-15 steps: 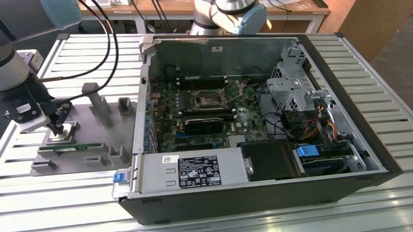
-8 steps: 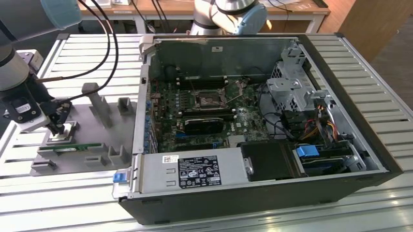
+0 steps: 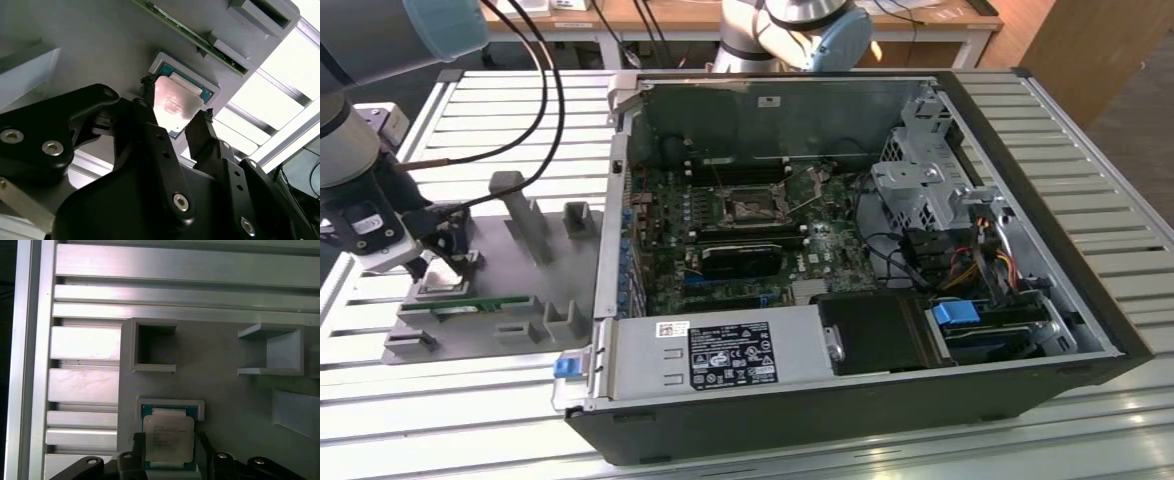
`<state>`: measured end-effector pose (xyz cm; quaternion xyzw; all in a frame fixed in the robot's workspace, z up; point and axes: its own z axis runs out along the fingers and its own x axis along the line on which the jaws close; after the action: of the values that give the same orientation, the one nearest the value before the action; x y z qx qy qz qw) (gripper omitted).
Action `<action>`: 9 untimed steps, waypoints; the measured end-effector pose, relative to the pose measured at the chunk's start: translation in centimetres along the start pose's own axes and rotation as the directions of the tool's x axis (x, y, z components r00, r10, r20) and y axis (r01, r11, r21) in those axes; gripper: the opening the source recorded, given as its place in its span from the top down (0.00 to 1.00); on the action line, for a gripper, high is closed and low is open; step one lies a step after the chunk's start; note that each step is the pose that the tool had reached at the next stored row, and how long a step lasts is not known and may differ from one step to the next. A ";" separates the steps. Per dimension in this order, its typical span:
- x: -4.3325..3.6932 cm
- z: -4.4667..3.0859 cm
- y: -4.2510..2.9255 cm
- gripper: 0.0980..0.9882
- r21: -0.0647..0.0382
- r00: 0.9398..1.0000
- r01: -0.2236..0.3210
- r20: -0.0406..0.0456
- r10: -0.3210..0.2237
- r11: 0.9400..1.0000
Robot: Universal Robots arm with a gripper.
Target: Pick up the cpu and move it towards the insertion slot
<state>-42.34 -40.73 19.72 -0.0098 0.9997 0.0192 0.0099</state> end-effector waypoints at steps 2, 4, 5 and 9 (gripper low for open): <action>0.01 0.00 0.00 0.46 0.000 1.000 0.000 0.000 0.000 1.000; 0.02 0.00 0.00 0.38 0.000 1.000 0.000 0.000 0.000 1.000; 0.02 0.01 0.00 0.38 0.000 1.000 0.000 0.000 0.000 1.000; 0.02 0.18 0.02 0.38 -0.005 1.000 -0.008 0.000 0.008 1.000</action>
<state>-42.36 -40.70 19.53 -0.0060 0.9997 0.0216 0.0100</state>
